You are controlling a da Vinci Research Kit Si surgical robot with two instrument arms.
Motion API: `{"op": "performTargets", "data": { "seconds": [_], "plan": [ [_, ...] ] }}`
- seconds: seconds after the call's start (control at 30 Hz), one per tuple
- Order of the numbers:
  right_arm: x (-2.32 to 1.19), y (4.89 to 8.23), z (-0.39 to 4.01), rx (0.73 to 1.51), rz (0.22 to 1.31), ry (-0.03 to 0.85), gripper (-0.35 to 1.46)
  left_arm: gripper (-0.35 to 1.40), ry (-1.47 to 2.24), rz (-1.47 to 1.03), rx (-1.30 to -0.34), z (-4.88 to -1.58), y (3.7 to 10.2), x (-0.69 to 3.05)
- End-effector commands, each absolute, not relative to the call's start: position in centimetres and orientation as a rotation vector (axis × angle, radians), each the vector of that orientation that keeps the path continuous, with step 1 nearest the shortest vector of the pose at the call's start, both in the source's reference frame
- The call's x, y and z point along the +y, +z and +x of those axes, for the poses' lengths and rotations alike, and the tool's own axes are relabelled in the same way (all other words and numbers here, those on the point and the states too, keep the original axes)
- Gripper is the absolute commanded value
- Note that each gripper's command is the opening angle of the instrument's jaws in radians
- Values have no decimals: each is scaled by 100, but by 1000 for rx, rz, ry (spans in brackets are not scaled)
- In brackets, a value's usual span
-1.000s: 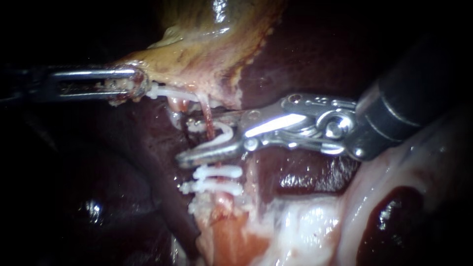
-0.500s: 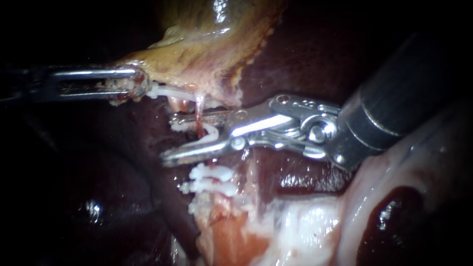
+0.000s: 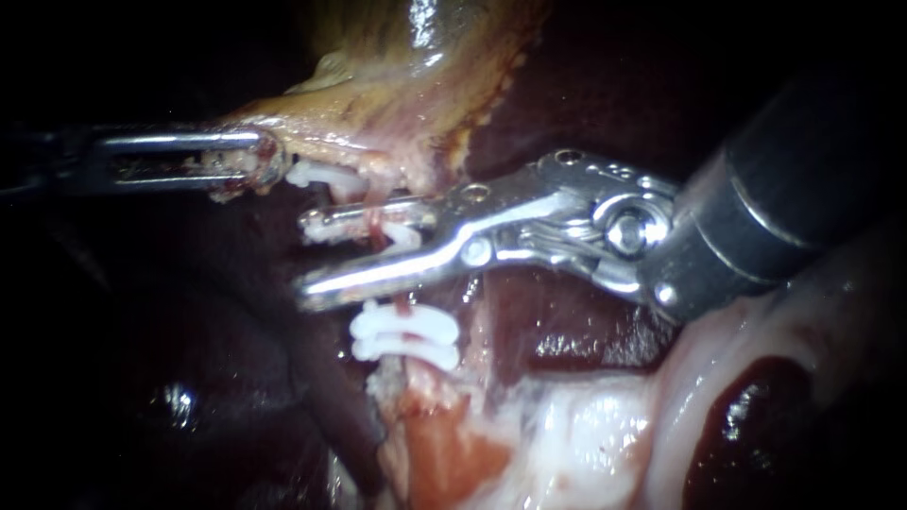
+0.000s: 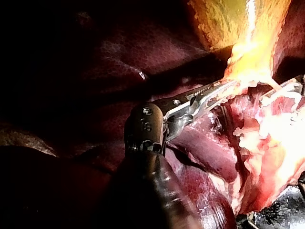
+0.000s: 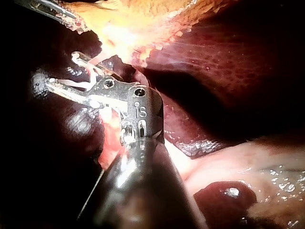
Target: Clipping third clip right tube
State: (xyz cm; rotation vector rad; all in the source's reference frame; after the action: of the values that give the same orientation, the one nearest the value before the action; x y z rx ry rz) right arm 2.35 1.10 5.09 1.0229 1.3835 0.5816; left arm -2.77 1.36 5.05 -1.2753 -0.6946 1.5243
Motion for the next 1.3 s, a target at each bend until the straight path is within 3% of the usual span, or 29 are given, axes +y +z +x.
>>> {"op": "performTargets", "data": {
  "seconds": [0.03,0.37,0.7,0.83,1.0,1.3],
  "plan": [
    [112,507,234,1384,1024,583,45,-35,1525,-1276,-696,-277,505,136],
    [123,507,226,1371,1035,616,27,-35,1525,-1276,-696,-277,505,136],
    [127,507,220,1355,1052,635,-10,-35,1525,-1276,-696,-277,505,136],
    [128,507,218,1330,1087,669,-35,-35,1525,-1276,-696,-277,505,136],
    [131,505,217,1281,1108,699,-35,-35,1525,-1276,-696,-277,505,136],
    [132,505,216,1279,1108,698,-35,-35,1525,-1276,-696,-277,505,136]
  ]
}}
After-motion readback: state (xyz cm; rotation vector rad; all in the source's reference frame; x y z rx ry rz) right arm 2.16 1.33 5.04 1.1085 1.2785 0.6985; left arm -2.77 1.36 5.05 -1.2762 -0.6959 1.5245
